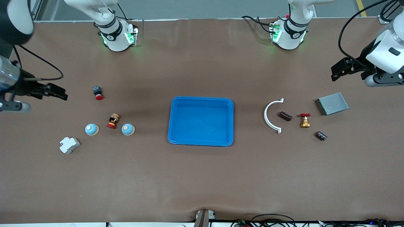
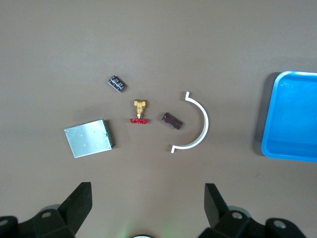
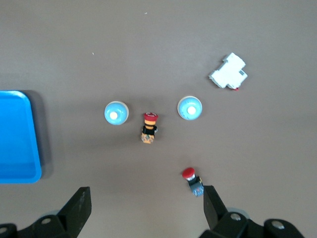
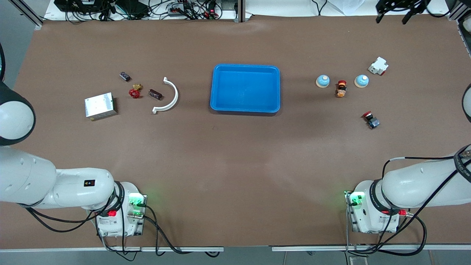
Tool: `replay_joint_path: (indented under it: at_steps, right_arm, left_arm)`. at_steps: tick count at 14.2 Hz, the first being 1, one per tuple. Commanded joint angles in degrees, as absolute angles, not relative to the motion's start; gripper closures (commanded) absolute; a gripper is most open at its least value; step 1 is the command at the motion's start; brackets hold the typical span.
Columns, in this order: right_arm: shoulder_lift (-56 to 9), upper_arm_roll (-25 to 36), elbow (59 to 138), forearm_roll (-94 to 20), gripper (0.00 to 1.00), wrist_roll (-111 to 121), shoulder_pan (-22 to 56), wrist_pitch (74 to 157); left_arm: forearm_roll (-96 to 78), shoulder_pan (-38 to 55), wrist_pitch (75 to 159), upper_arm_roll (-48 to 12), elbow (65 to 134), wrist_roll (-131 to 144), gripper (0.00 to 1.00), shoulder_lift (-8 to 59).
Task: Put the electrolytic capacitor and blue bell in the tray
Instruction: 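Reach the right gripper to a blue dome button while the left gripper moves out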
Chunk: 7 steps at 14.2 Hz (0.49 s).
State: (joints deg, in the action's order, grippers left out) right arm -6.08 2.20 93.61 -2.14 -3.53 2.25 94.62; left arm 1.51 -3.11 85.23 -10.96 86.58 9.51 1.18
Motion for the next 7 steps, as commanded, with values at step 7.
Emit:
replay_joint_path:
  at_steps: [7]
  right_arm:
    - [-17.56, 2.37, 93.25, -5.63, 0.00, -5.62, 5.17, 104.05]
  left_arm:
    - [2.90, -5.10, 87.36, -10.72, 88.76, 17.98, 0.00, 3.69]
